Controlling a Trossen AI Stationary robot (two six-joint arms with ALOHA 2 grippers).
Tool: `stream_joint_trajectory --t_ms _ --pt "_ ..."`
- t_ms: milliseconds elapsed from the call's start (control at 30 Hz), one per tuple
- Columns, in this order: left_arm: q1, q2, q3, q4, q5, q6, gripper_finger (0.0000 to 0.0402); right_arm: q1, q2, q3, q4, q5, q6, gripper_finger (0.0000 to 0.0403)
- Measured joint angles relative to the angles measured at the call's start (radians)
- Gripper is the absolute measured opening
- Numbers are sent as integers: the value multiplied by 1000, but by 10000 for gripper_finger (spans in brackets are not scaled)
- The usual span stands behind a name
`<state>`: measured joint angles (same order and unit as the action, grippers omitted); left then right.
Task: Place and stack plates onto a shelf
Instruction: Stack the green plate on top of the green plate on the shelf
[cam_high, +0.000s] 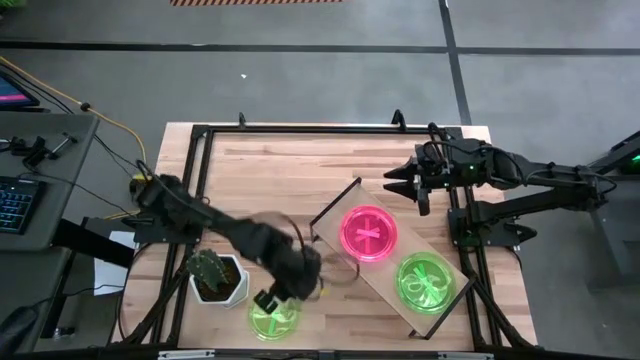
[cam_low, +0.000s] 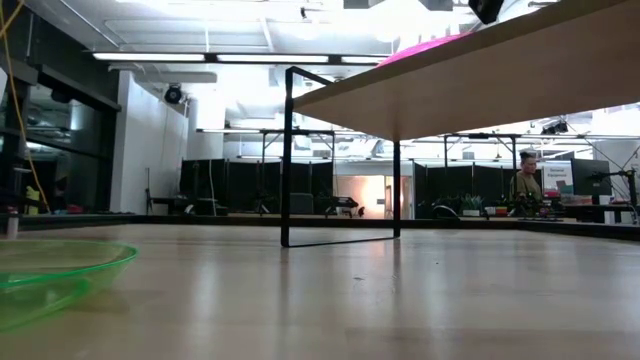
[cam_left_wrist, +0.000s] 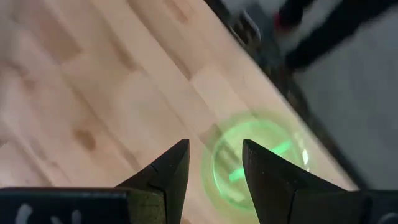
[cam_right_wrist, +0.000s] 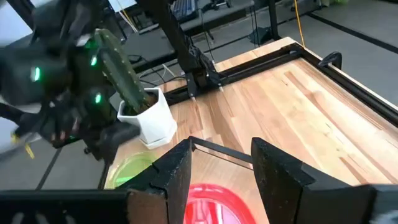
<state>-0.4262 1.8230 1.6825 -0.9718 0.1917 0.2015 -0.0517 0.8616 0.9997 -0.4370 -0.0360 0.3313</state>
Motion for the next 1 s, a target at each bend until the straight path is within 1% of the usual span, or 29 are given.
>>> stream_joint_trajectory --t_ms 33,133,167,367,467,567,633,700,767,900,1000 --pt "-19 23 -3 -1 -15 33 140 0 0 0 0 0 0 151" --pt "-71 90 -3 14 -107 141 140 0 -4 0 -6 -1 0 151" --pt "-82 114 -3 26 -120 170 140 0 -6 0 -8 0 0 151" --pt "-105 246 -2 64 -121 323 140 0 -6 0 -11 -1 0 151" --pt "-89 297 -3 81 -121 358 140 0 -5 0 -15 7 0 151" --pt "-67 328 -2 85 -87 361 140 0 -5 0 -15 18 0 151" --pt "-56 346 -2 63 -50 389 140 0 -5 0 -15 31 0 151" --pt "-51 359 -3 50 -37 429 140 0 -5 0 -15 33 0 151" --pt "-51 363 -3 39 -31 453 140 0 -5 0 -15 35 3 151" --pt "-45 363 -2 35 57 487 140 0 -5 0 -15 34 3 151" --pt "-43 362 -21 57 67 513 140 0 -5 0 -17 40 0 151"
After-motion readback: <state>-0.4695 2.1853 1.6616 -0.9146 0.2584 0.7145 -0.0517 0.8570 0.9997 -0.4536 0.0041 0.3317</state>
